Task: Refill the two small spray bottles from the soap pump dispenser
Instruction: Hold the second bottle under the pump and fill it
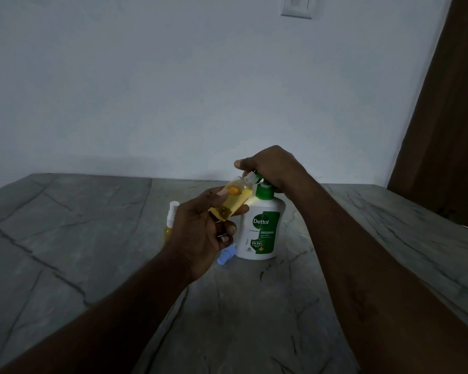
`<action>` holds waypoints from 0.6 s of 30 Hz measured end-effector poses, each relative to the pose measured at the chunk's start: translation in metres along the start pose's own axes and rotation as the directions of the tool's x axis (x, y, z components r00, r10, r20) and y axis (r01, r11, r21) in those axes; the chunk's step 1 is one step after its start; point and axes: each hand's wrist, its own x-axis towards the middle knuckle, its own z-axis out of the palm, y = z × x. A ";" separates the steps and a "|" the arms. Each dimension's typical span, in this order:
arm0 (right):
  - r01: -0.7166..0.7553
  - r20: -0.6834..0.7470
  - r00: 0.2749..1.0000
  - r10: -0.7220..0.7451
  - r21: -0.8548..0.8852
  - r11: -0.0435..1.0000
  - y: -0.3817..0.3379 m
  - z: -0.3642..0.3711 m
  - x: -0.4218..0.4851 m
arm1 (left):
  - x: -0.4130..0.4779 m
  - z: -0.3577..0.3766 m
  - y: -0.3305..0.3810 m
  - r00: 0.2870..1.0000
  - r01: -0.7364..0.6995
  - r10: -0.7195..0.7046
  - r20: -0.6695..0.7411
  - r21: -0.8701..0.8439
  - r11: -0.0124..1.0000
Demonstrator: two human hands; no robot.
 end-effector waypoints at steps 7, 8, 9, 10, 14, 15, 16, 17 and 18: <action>0.103 -0.117 0.986 -0.117 -0.120 0.987 -0.003 -0.002 0.003 | -0.001 0.001 0.001 1.000 -0.002 0.002 0.008 -0.002 1.000; 0.115 -0.130 0.983 -0.129 -0.115 0.987 -0.003 -0.003 0.003 | -0.001 0.001 0.001 1.000 -0.003 0.003 0.014 -0.003 1.000; 0.116 -0.137 0.982 -0.129 -0.095 0.989 -0.004 -0.004 0.003 | -0.001 0.001 0.002 1.000 -0.003 0.003 0.020 -0.006 1.000; 0.110 -0.135 0.984 -0.119 -0.072 0.991 -0.003 -0.004 0.002 | -0.001 0.001 0.002 1.000 -0.001 0.001 0.025 -0.009 1.000; 0.048 -0.092 0.994 -0.051 -0.037 0.998 -0.003 -0.002 0.003 | 0.000 0.001 0.001 1.000 -0.002 0.002 0.012 -0.008 1.000; 0.031 -0.077 0.996 -0.033 -0.030 0.999 -0.002 -0.001 0.003 | 0.001 0.000 0.000 1.000 0.001 -0.001 0.007 -0.010 1.000; 0.016 -0.061 0.998 -0.017 -0.022 1.000 0.000 0.000 0.004 | 0.000 0.000 0.000 1.000 0.006 -0.006 0.004 -0.014 1.000; 0.005 -0.048 0.999 -0.006 -0.017 1.000 0.001 0.002 0.005 | 0.000 0.000 -0.001 1.000 0.010 -0.010 -0.002 -0.016 1.000; 0.000 -0.040 0.999 -0.001 -0.016 1.000 0.002 0.002 0.006 | 0.000 -0.001 -0.001 1.000 0.011 -0.011 -0.005 -0.017 1.000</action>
